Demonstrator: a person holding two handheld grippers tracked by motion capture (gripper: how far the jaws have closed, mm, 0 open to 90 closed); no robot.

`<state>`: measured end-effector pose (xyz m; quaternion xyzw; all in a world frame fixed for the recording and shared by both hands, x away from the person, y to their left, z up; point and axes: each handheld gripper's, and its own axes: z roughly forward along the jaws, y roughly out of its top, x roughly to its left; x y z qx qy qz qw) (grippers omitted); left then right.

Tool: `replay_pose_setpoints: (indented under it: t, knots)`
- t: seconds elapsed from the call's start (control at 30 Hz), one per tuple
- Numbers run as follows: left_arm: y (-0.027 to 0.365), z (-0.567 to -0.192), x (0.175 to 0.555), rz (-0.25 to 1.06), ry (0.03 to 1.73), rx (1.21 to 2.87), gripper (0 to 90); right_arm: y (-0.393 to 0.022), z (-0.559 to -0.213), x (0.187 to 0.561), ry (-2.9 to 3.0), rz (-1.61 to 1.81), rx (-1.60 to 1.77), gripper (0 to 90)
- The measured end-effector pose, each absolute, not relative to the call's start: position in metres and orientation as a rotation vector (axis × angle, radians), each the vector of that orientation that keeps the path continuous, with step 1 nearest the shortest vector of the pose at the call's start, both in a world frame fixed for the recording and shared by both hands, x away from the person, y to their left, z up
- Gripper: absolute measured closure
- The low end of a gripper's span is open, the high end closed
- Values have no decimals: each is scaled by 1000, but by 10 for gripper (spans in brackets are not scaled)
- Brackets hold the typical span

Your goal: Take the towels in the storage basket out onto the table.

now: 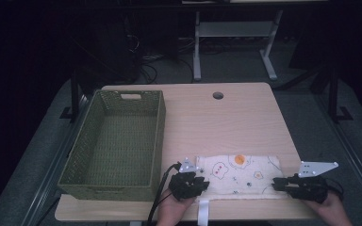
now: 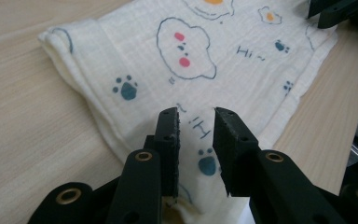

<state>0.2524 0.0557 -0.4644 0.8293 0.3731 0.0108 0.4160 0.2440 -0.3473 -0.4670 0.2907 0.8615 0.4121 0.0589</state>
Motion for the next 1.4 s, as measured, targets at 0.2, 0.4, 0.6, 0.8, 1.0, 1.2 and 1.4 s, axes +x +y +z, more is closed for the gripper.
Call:
replay_pose_setpoints:
  t: [0.2,0.4,0.6,0.8,1.0,1.2,1.4]
  knots:
    - [57,-469,252,13,977,2078,704,-350,-475,242,2612,1221,898,727]
    - [49,-469,256,33,966,2096,693,-357,-475,240,2597,1200,919,728]
    - [43,-470,261,35,967,2089,688,-366,-475,238,2578,1204,955,734]
    - [41,-462,266,53,970,2045,650,-365,-470,241,2574,1229,961,671]
    - [40,-449,291,154,998,1979,621,-370,-453,270,2429,1253,1062,614]
    - [42,-453,319,198,1090,1907,579,-379,-454,309,2363,1214,1175,581]
    - [43,-467,336,144,1154,1903,564,-377,-463,327,2417,1177,1235,571]
